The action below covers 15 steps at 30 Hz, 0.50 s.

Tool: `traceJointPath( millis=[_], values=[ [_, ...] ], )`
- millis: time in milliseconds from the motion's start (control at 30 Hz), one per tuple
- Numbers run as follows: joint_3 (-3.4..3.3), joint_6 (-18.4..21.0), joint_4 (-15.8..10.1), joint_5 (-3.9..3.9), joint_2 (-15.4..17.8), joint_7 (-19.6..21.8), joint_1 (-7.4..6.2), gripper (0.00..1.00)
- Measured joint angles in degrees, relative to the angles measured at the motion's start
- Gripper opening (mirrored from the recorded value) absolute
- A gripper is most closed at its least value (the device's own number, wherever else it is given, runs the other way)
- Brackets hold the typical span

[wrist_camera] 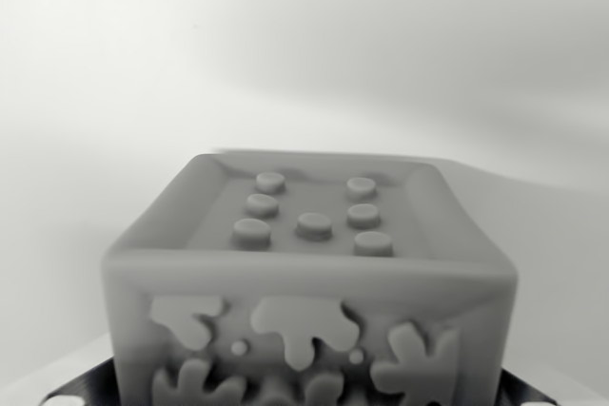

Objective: Destack cube

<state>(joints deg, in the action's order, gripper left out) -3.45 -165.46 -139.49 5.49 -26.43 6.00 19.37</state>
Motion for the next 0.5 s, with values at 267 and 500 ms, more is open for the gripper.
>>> traceJointPath(
  millis=[267,500],
  values=[
    [0.21,-0.55,0.22,0.00,-0.75,0.00,0.18,0.00],
    [0.23,-0.60,0.25,0.00,-0.77,0.00,0.20,1.00]
  ],
)
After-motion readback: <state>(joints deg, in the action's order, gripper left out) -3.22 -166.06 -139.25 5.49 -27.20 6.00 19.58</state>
